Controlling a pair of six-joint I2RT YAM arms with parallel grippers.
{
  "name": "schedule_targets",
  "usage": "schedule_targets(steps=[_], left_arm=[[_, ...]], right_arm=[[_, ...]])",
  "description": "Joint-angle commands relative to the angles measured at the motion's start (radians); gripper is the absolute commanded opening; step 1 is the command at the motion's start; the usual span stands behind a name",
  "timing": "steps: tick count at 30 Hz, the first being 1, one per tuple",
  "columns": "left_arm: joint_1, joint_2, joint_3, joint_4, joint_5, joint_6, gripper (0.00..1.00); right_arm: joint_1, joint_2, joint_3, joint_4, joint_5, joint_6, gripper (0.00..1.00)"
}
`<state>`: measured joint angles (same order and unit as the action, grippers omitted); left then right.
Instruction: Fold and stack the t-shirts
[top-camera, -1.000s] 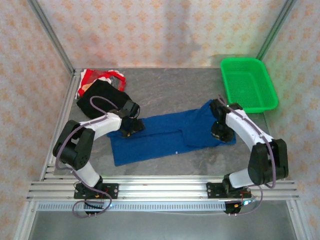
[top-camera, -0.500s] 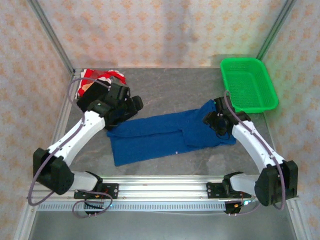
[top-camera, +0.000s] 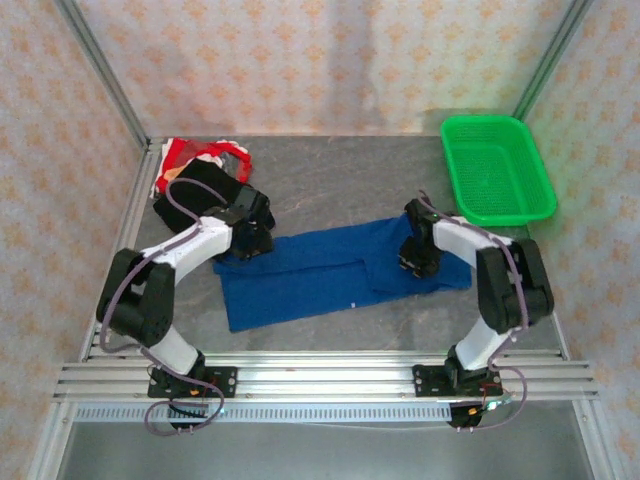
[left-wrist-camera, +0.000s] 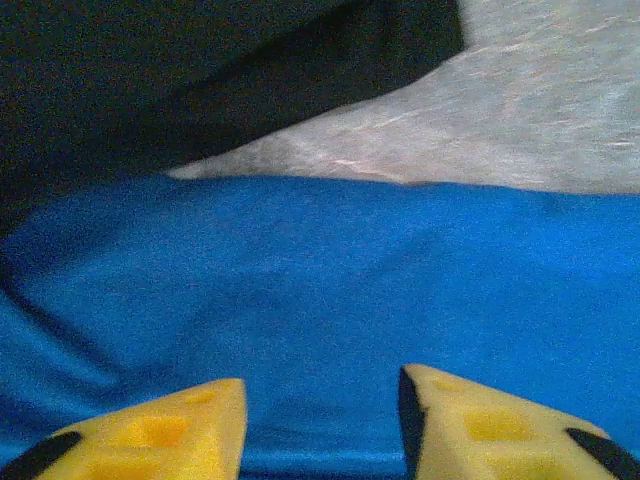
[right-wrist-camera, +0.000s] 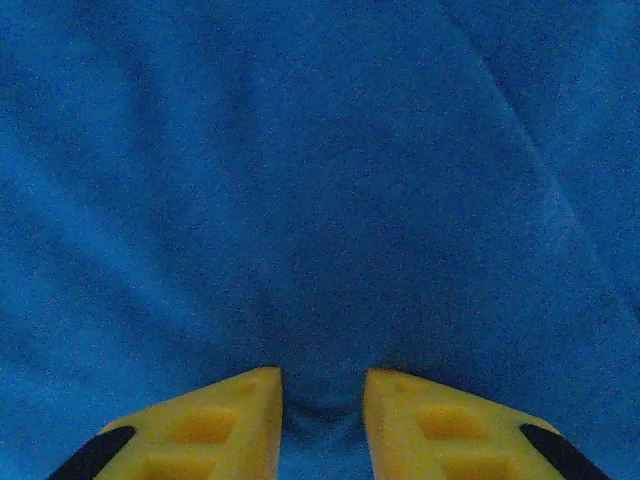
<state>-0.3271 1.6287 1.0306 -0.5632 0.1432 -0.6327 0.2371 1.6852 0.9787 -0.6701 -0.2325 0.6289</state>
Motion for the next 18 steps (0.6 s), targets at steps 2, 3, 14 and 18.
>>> schedule_targets(steps=[2, 3, 14, 18], left_arm=[[-0.008, 0.087, -0.002, -0.003, -0.044, -0.026, 0.33], [-0.011, 0.111, -0.008, -0.021, -0.052, -0.038, 0.31], [-0.109, 0.132, -0.079, -0.054, -0.021, -0.209, 0.31], [-0.180, 0.189, 0.005, -0.052, 0.062, -0.313, 0.32]], right_arm=[[0.005, 0.146, 0.135, 0.011, 0.107, 0.035, 0.28], [0.001, 0.187, 0.176, -0.006, 0.128, 0.047, 0.28], [-0.038, 0.720, 0.981, -0.203, 0.158, 0.030, 0.29], [-0.053, 0.979, 1.450, -0.329, 0.114, -0.030, 0.32]])
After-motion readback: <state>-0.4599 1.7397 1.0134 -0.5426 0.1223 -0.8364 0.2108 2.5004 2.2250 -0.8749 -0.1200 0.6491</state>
